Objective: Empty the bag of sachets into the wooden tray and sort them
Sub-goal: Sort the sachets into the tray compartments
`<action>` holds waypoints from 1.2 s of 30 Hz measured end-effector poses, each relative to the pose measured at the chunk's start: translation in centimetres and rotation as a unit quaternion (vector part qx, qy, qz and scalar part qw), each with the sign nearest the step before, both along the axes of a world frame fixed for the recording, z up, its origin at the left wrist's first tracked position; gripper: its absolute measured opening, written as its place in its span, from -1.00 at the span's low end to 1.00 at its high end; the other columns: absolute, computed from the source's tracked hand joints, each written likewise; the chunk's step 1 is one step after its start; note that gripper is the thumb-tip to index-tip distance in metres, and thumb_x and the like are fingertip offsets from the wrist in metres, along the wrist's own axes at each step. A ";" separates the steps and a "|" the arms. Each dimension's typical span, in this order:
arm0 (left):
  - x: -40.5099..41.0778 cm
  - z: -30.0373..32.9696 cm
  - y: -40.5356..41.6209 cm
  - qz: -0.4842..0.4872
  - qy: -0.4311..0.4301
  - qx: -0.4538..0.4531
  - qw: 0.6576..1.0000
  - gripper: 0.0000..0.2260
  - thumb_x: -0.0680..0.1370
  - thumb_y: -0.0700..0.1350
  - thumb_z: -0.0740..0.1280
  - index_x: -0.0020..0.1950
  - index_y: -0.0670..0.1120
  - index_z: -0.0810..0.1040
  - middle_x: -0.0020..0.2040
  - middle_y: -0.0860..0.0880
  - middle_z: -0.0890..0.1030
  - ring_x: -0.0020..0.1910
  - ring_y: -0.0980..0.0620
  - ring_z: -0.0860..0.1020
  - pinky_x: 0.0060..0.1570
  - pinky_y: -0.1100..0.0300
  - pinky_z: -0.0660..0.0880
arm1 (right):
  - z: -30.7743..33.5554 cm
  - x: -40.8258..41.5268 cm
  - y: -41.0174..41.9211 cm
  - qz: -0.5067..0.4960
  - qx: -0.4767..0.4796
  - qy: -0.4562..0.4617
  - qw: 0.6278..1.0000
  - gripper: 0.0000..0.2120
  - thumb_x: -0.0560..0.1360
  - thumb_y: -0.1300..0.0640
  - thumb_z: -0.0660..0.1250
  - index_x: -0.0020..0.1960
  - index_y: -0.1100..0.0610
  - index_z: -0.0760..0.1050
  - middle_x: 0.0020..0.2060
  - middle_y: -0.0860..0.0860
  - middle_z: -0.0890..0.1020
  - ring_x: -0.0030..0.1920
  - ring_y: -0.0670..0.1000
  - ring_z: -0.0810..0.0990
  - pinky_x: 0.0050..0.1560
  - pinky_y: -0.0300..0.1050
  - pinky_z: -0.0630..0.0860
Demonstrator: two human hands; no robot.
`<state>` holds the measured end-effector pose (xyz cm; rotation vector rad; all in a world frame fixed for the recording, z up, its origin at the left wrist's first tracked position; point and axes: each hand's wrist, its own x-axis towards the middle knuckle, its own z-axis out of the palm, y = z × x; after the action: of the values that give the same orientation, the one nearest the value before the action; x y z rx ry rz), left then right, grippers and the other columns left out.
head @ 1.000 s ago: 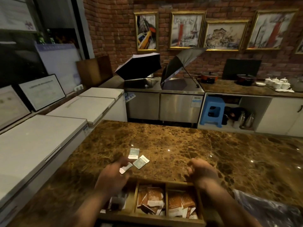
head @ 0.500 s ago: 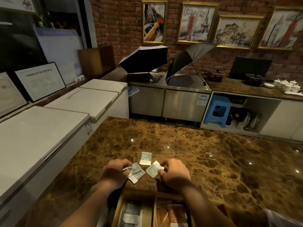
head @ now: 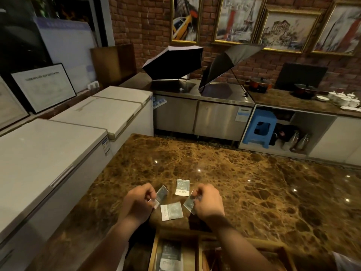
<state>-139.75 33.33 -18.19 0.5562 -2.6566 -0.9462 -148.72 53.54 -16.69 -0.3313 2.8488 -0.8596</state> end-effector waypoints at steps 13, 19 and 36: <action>4.8 6.7 1.7 -0.174 -0.130 0.092 0.972 -0.77 0.49 -0.12 0.49 0.09 0.11 0.59 0.00 0.10 0.66 -0.01 0.14 0.64 -0.02 0.20 0.60 | 6.4 4.3 4.7 0.165 -0.126 -0.070 0.976 -0.80 0.54 0.35 0.34 -0.04 0.07 0.61 -0.03 -0.04 0.64 -0.04 -0.06 0.64 -0.07 -0.18 0.65; 7.0 5.0 3.7 -0.219 -0.179 0.043 0.958 -0.77 0.40 -0.16 0.54 -0.07 0.11 0.60 -0.11 0.09 0.67 -0.22 0.26 0.59 -0.19 0.30 0.57 | 5.7 7.2 4.7 0.205 -0.053 -0.175 0.961 -0.79 0.52 0.24 0.42 -0.04 -0.08 0.60 0.00 -0.06 0.68 -0.05 -0.12 0.65 -0.12 -0.26 0.63; 6.1 4.4 5.6 -0.254 -0.164 -0.166 0.939 -0.58 0.42 0.14 0.48 0.19 0.17 0.41 0.16 0.07 0.56 0.14 0.02 0.53 0.06 0.15 0.42 | 4.4 4.2 6.1 0.088 -0.060 0.050 0.993 -0.84 0.52 0.07 0.44 -0.16 -0.16 0.55 -0.15 -0.21 0.64 -0.06 -0.16 0.62 0.00 -0.09 0.65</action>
<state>-133.65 38.97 -13.78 -0.0716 -3.2528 -0.5187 -144.49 59.67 -12.27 -0.6465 2.8089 -1.0063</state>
